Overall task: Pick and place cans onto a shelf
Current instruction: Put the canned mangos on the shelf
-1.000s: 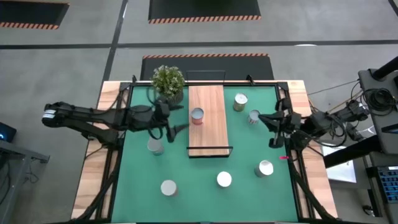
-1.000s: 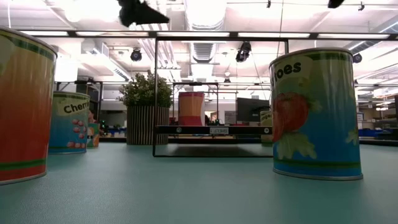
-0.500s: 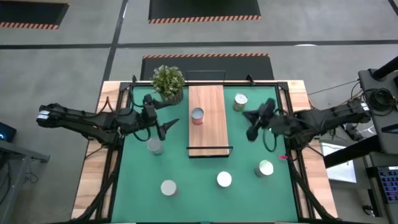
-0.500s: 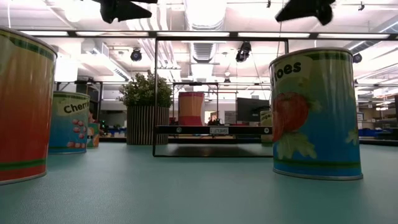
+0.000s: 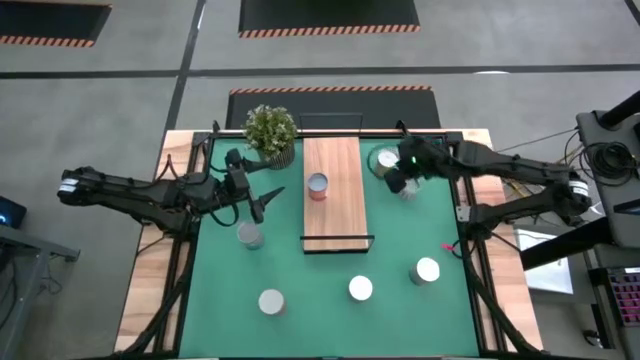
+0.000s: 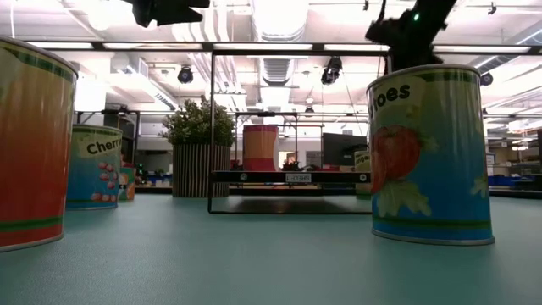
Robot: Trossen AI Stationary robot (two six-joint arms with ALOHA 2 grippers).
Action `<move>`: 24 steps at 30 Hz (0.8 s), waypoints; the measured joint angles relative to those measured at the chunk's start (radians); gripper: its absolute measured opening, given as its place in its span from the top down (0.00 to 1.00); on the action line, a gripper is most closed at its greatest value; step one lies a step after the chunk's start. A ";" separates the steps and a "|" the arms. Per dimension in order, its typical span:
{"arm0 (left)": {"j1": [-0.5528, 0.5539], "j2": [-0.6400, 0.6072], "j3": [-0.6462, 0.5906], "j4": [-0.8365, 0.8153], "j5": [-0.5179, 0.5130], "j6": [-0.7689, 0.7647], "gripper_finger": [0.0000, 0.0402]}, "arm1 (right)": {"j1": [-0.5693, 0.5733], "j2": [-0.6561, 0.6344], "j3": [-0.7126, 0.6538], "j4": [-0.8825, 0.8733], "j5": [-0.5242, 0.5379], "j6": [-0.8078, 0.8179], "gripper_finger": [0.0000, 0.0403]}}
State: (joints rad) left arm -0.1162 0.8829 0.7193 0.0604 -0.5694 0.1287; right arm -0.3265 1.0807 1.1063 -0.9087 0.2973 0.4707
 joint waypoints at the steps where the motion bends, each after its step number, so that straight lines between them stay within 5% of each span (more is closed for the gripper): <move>1: 0.000 0.000 0.002 0.001 0.000 0.002 0.25 | -0.038 0.012 0.003 0.003 -0.029 -0.019 0.98; 13: 0.000 0.000 0.002 -0.001 0.000 0.021 0.25 | -0.295 0.147 -0.004 0.050 -0.160 -0.114 0.94; 24: 0.000 0.000 0.000 -0.003 0.000 0.020 0.25 | -0.316 0.287 0.030 0.084 -0.175 -0.065 0.51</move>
State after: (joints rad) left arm -0.1162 0.8829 0.7197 0.0569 -0.5694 0.1490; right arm -0.6422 1.3676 1.1366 -0.8243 0.1223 0.4061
